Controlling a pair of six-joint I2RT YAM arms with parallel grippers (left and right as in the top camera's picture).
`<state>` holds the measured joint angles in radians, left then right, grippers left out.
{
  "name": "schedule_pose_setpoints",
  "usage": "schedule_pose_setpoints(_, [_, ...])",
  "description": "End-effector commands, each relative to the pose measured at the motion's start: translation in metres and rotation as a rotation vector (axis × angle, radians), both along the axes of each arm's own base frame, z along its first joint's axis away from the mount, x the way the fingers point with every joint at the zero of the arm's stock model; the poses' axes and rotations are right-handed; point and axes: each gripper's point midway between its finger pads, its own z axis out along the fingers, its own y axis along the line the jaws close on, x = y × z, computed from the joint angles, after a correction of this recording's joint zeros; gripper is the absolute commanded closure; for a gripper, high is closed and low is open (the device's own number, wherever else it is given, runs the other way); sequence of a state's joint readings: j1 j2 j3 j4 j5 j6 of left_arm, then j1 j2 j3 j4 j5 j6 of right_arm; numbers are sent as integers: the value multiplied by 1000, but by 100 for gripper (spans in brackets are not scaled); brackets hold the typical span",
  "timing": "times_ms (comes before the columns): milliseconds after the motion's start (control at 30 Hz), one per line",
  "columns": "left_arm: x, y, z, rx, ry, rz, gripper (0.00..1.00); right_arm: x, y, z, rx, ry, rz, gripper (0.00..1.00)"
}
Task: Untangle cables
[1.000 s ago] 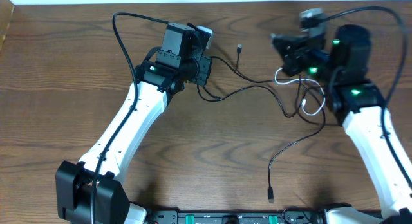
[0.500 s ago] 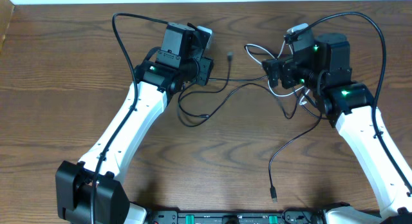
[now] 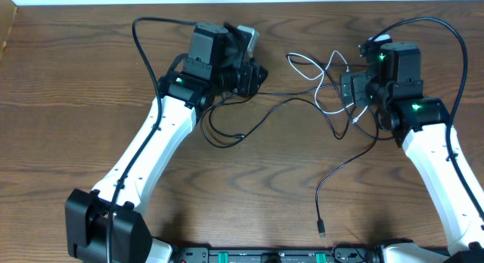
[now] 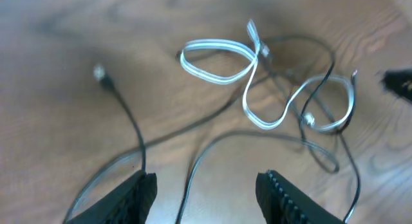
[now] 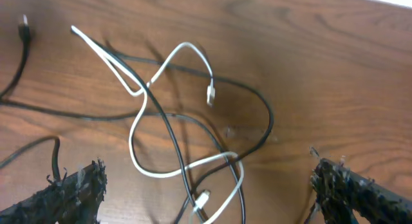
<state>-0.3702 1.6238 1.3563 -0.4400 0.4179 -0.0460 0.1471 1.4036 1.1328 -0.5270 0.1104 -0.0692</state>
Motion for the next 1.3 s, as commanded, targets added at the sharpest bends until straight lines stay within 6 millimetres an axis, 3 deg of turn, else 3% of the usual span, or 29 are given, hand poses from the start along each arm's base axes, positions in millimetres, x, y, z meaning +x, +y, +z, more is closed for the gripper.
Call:
schedule_pose_setpoints(0, [1,9,-19,80,42,33,46,1,-4,3,6,2,-35,1])
schedule_pose_setpoints(200, [-3,19,-35,146,79,58,47,0,-3,-4,47,26,-69,1])
schedule_pose_setpoints(333, [-4,20,-37,152,83,54,47,0,15,-18,124,75,-11,1])
schedule_pose_setpoints(600, [-10,22,-44,170,107,43,47,8,31,-46,146,135,28,1])
schedule_pose_setpoints(733, [-11,22,-45,172,113,43,46,5,50,-45,172,138,86,6])
schedule_pose_setpoints(1000, [-11,22,-45,172,113,43,46,-14,104,-57,139,187,223,5])
schedule_pose_setpoints(1267, [-11,22,-45,172,113,43,46,-19,103,-85,71,261,204,14])
